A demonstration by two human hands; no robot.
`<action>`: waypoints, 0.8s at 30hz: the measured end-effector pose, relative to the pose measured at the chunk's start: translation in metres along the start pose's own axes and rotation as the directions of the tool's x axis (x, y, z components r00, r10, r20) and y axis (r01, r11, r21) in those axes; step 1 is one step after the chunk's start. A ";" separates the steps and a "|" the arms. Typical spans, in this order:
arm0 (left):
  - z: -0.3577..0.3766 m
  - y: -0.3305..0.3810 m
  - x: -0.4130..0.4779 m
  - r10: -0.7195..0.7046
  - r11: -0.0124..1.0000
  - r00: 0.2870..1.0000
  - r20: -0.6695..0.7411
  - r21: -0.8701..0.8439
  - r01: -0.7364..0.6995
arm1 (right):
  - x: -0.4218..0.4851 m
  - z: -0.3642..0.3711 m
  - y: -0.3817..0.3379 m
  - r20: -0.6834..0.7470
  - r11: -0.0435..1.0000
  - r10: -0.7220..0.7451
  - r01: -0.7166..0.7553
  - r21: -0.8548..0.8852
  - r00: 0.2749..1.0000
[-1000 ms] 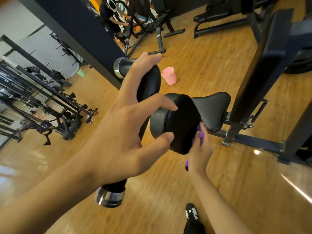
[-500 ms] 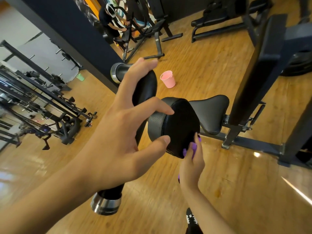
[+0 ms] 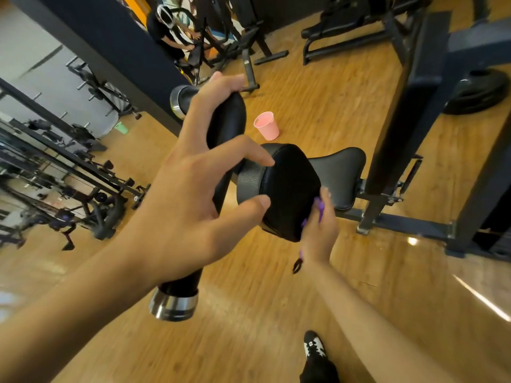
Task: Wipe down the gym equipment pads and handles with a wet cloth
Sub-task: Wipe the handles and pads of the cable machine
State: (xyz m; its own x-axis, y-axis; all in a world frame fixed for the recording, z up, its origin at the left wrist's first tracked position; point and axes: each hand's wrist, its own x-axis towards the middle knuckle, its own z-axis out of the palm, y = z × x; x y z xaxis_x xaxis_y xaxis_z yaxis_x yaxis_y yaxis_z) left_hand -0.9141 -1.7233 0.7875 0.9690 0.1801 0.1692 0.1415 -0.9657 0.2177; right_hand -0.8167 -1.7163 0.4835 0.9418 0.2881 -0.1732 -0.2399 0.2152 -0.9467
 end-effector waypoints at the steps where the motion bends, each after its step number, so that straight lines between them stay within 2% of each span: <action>1: 0.000 -0.001 0.000 -0.006 1.000 1.000 0.004 -0.001 0.006 | 0.017 0.000 -0.005 0.001 0.997 0.070 -0.070 0.007 0.998; 2: 0.000 -0.001 0.000 -0.012 1.000 1.000 -0.001 -0.007 0.012 | 0.028 0.000 -0.009 -0.012 0.991 0.127 -0.127 0.031 0.992; 4: 0.001 -0.001 0.001 -0.016 0.999 1.000 -0.021 -0.029 0.015 | 0.019 0.002 -0.015 -0.052 0.987 0.147 -0.143 0.076 0.988; 7: 0.002 0.001 0.004 -0.007 0.999 1.000 -0.027 -0.045 0.006 | -0.026 0.005 -0.018 -0.020 0.996 0.043 -0.041 0.074 0.999; 10: 0.001 0.001 0.003 -0.004 0.999 1.000 -0.017 -0.038 0.003 | -0.026 0.005 -0.010 0.010 0.998 -0.063 0.063 -0.009 0.998; 12: 0.002 0.000 0.002 -0.005 1.000 1.000 -0.006 -0.025 0.005 | -0.016 0.005 -0.011 -0.016 0.999 -0.033 0.032 -0.012 0.999; 15: 0.002 -0.001 0.001 -0.005 0.999 1.000 -0.014 -0.051 0.004 | -0.032 0.015 -0.034 -0.102 0.995 0.069 -0.061 0.080 0.992; 16: 0.002 -0.001 0.002 -0.008 0.998 1.000 -0.014 -0.062 0.008 | -0.042 0.022 -0.048 -0.100 0.995 0.040 -0.030 0.100 0.994; 18: 0.001 0.001 0.003 -0.010 0.997 1.000 -0.012 -0.075 0.009 | -0.063 0.030 -0.067 -0.053 0.980 -0.171 0.176 0.097 0.984; 20: 0.000 0.001 0.002 -0.011 0.998 1.000 -0.014 -0.066 0.010 | -0.071 0.030 -0.058 0.032 0.918 -0.396 0.396 0.023 0.918; 21: 0.000 0.001 0.001 -0.013 0.998 1.000 -0.016 -0.060 0.012 | -0.065 0.027 -0.047 0.033 0.908 -0.418 0.419 -0.018 0.908; 22: 0.000 0.001 -0.001 -0.013 0.998 1.000 -0.013 -0.061 0.012 | -0.058 0.023 -0.037 -0.016 0.946 -0.325 0.325 -0.019 0.946; 23: 0.000 0.000 -0.001 -0.012 0.998 1.000 -0.012 -0.065 0.011 | -0.052 0.020 -0.037 -0.100 0.987 -0.158 0.161 0.018 0.982; 24: 0.000 0.000 -0.001 -0.014 0.998 1.000 -0.015 -0.066 0.013 | -0.046 0.022 -0.042 -0.144 0.998 -0.014 0.022 0.053 0.989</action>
State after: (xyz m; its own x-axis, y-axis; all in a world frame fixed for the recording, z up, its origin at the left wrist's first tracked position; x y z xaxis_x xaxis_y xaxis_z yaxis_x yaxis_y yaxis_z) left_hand -0.9155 -1.7231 0.7875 0.9639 0.1961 0.1802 0.1402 -0.9490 0.2825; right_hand -0.8546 -1.7182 0.5372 0.9693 0.1476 -0.1969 -0.2310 0.2705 -0.9346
